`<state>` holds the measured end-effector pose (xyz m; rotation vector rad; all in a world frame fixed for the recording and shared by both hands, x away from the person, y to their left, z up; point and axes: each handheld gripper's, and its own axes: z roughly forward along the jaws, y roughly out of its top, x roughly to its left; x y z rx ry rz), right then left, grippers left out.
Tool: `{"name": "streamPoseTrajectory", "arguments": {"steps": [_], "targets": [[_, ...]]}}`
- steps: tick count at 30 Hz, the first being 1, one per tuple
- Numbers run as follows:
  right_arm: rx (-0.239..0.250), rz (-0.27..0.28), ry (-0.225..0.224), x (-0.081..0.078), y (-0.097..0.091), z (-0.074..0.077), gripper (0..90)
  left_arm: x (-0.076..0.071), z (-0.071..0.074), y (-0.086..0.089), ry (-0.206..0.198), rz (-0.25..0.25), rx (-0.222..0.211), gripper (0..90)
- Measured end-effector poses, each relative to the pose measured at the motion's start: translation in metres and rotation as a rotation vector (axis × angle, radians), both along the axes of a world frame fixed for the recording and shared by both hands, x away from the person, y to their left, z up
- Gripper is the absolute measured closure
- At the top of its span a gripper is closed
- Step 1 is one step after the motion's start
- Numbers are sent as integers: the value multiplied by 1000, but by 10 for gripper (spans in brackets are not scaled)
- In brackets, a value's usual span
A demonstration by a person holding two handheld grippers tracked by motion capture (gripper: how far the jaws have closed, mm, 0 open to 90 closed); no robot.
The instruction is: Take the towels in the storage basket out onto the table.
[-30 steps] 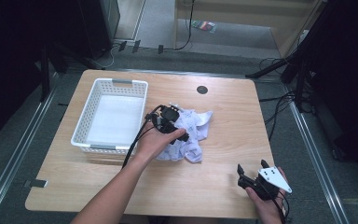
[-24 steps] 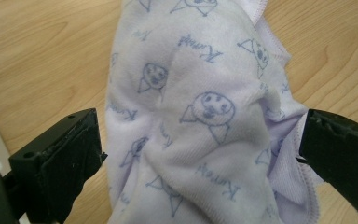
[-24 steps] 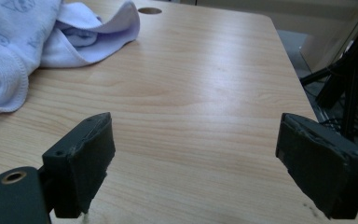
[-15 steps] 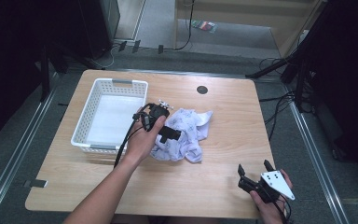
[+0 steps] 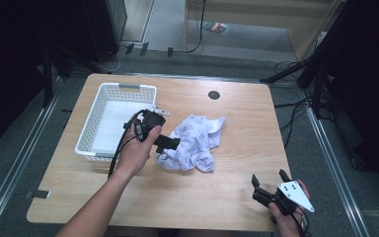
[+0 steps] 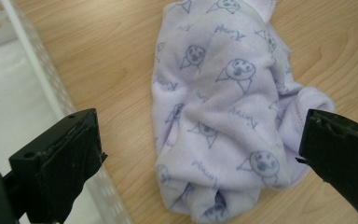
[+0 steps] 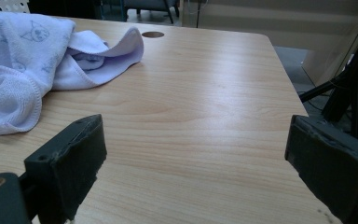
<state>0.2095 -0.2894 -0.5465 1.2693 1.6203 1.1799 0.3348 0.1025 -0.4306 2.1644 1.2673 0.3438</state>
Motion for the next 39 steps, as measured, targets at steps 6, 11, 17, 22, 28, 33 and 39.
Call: {"name": "streamPoseTrajectory", "arguments": {"steps": [6,11,17,22,28,33,39], "targets": [[-3,-4,2,0,0,0,54,-12,4,19,-17,22,-3,0],[-2,-10,6,1,0,0,54,-25,10,38,-33,43,-33,0],[4,-17,10,1,0,0,54,-41,11,63,-64,75,-22,0],[3,-22,14,2,0,0,55,-55,9,90,-76,102,-83,0],[6,-29,18,2,-1,0,55,-72,4,119,-105,151,-95,0],[4,-32,19,2,0,0,55,-84,-1,141,-129,194,-135,0],[0,-39,19,2,0,0,55,-100,-13,168,-178,252,-149,0]]}}
